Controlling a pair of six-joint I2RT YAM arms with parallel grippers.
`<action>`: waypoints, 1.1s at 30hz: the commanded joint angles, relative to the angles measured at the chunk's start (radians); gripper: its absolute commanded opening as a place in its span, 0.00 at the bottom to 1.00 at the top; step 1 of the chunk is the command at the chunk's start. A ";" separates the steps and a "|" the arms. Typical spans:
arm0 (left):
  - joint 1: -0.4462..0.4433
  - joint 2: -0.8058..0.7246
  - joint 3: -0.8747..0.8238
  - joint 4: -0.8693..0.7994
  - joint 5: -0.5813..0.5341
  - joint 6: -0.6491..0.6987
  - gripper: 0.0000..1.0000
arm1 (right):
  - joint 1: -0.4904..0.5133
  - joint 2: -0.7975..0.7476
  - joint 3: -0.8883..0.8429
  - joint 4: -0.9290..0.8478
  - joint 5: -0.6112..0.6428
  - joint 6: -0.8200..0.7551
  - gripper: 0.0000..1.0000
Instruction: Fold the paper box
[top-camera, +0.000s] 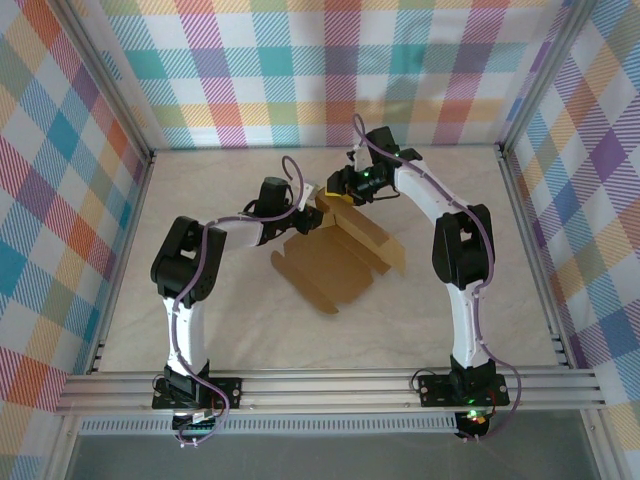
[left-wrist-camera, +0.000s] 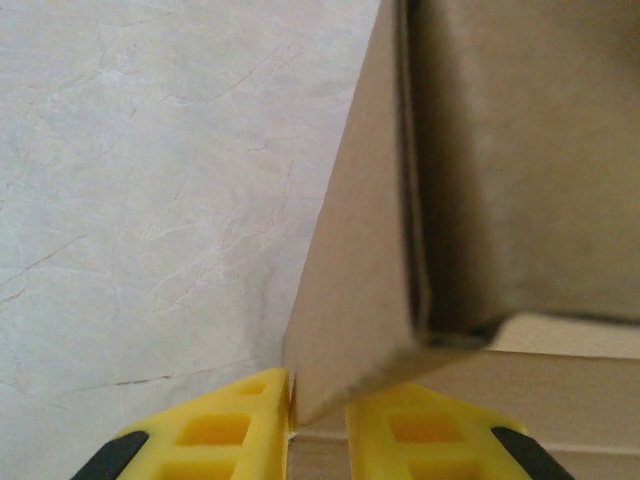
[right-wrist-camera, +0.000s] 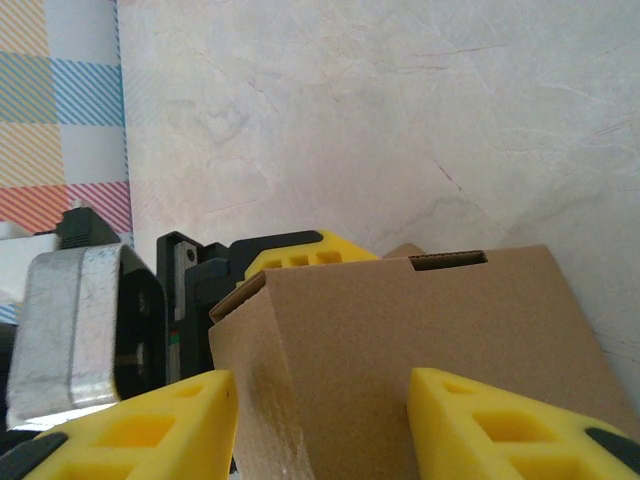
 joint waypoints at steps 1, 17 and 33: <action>-0.003 0.022 0.014 0.031 -0.010 -0.024 0.22 | 0.008 0.031 -0.021 0.008 -0.048 0.011 0.48; -0.012 0.052 0.049 0.034 0.012 -0.069 0.19 | -0.002 0.033 -0.106 0.080 -0.133 0.042 0.44; -0.017 0.035 0.031 0.024 0.015 -0.046 0.27 | -0.014 0.011 -0.153 0.043 -0.054 -0.110 0.38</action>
